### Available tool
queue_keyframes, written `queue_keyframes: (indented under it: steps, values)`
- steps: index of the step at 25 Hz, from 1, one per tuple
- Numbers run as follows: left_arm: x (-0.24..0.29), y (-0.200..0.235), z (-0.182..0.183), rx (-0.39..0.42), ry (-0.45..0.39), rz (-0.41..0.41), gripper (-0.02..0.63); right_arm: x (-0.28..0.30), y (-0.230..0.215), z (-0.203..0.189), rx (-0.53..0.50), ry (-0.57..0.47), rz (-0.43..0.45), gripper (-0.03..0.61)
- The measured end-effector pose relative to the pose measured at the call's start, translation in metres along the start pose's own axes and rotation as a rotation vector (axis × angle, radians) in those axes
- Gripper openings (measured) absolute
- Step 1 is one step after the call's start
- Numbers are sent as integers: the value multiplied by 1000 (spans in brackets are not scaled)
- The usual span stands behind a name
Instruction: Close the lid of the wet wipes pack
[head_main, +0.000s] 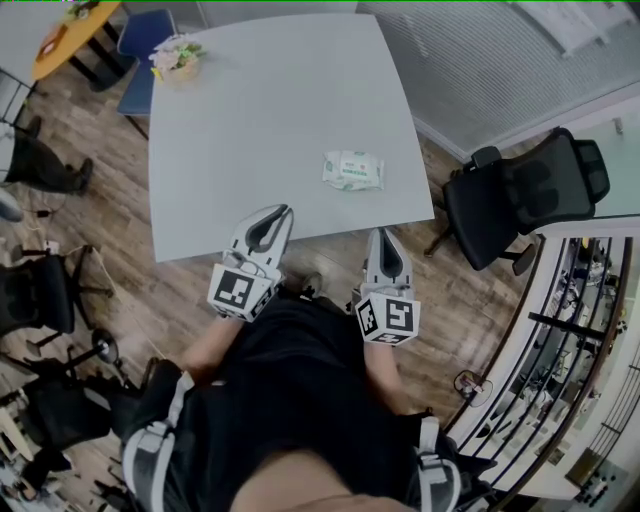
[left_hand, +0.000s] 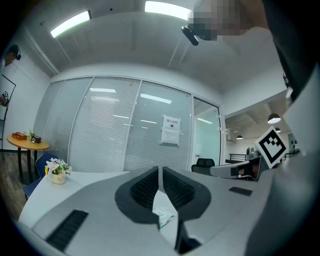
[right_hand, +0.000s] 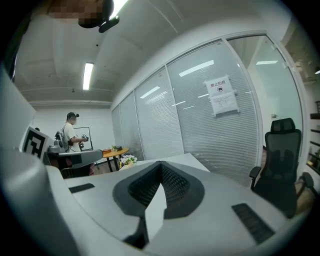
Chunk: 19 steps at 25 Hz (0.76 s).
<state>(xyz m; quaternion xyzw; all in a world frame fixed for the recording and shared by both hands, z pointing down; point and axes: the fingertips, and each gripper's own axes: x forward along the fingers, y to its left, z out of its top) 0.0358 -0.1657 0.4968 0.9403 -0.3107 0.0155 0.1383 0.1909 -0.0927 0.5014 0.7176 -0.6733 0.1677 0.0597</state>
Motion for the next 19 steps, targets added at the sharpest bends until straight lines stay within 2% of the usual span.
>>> queue_keyframes:
  steps: [19]
  values:
    - [1, -2, -2, -1, -9, -6, 44, 1, 5, -9, -15, 15, 3, 21]
